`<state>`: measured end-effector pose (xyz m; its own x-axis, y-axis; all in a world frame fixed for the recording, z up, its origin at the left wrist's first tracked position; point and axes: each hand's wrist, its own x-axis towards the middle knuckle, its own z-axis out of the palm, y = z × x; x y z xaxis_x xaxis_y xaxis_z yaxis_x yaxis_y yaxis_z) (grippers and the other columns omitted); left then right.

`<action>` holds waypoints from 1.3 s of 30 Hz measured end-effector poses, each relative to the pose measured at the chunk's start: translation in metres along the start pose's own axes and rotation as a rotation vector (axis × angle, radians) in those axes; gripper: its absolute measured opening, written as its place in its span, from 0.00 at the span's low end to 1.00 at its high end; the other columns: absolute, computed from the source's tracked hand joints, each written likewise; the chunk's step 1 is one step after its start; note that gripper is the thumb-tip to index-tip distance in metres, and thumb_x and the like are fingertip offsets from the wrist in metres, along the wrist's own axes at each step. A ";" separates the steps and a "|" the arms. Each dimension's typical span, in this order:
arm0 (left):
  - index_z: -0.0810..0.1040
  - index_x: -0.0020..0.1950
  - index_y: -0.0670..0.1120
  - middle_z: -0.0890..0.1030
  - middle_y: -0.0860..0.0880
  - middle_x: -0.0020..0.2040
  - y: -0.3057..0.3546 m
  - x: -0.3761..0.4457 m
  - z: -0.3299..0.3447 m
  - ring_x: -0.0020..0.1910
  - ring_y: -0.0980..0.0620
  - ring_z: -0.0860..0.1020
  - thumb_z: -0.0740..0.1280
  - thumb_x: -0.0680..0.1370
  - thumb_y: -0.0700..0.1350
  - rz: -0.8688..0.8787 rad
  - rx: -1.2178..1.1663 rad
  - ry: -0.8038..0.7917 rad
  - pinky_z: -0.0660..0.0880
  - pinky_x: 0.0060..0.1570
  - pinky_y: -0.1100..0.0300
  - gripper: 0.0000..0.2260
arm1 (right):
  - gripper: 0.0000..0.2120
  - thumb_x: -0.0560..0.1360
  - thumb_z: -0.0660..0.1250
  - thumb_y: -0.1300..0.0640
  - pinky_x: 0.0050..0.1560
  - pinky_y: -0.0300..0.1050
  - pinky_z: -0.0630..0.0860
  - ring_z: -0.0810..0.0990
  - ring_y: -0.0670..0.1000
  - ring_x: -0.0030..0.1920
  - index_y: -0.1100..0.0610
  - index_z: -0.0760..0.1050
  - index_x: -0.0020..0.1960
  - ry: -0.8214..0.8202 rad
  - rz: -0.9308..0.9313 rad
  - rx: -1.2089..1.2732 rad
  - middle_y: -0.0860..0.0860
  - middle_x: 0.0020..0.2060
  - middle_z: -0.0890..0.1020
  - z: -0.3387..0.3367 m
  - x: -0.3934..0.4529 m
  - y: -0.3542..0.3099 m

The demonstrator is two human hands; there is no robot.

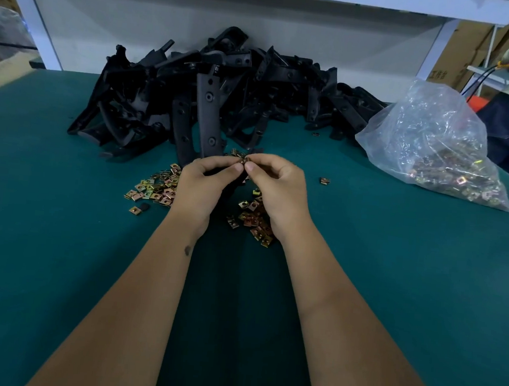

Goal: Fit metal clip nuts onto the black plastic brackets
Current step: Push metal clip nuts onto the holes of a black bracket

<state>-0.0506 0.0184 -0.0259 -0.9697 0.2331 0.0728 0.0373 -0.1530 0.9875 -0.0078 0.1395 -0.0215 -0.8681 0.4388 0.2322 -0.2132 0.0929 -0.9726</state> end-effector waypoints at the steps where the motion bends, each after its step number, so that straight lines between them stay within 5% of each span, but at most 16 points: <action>1: 0.84 0.55 0.42 0.82 0.40 0.59 0.001 -0.001 0.000 0.60 0.45 0.80 0.71 0.77 0.39 -0.004 -0.015 -0.010 0.74 0.66 0.49 0.08 | 0.06 0.76 0.70 0.63 0.44 0.30 0.75 0.81 0.38 0.43 0.58 0.83 0.51 -0.011 0.019 0.010 0.48 0.44 0.85 0.000 0.000 0.000; 9: 0.85 0.48 0.45 0.86 0.47 0.47 0.005 -0.003 -0.004 0.51 0.53 0.83 0.70 0.76 0.37 -0.008 -0.105 -0.093 0.77 0.51 0.64 0.05 | 0.07 0.76 0.68 0.65 0.43 0.33 0.74 0.79 0.42 0.40 0.55 0.81 0.45 -0.123 0.088 0.125 0.48 0.39 0.82 -0.004 -0.001 -0.003; 22: 0.88 0.42 0.49 0.87 0.49 0.46 0.003 0.001 -0.012 0.50 0.54 0.84 0.74 0.67 0.43 0.005 -0.234 -0.208 0.77 0.50 0.66 0.06 | 0.07 0.78 0.65 0.67 0.52 0.42 0.73 0.76 0.51 0.47 0.59 0.79 0.47 -0.215 0.118 0.234 0.55 0.45 0.80 -0.006 -0.002 -0.006; 32: 0.88 0.42 0.49 0.87 0.49 0.46 0.003 0.001 -0.013 0.51 0.54 0.83 0.74 0.67 0.43 -0.007 -0.246 -0.217 0.77 0.52 0.64 0.06 | 0.06 0.78 0.65 0.67 0.49 0.41 0.74 0.76 0.49 0.44 0.59 0.80 0.48 -0.185 0.100 0.248 0.55 0.44 0.80 -0.005 -0.003 -0.003; 39: 0.88 0.41 0.50 0.87 0.49 0.45 0.002 0.000 -0.009 0.48 0.55 0.84 0.73 0.68 0.44 0.008 -0.204 -0.149 0.77 0.49 0.65 0.04 | 0.07 0.77 0.68 0.65 0.46 0.34 0.76 0.81 0.40 0.41 0.55 0.82 0.46 -0.085 0.037 0.022 0.48 0.41 0.84 -0.005 -0.003 -0.002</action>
<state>-0.0526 0.0090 -0.0253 -0.9227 0.3679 0.1149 -0.0197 -0.3429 0.9392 -0.0029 0.1425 -0.0199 -0.9102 0.3644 0.1970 -0.1889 0.0579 -0.9803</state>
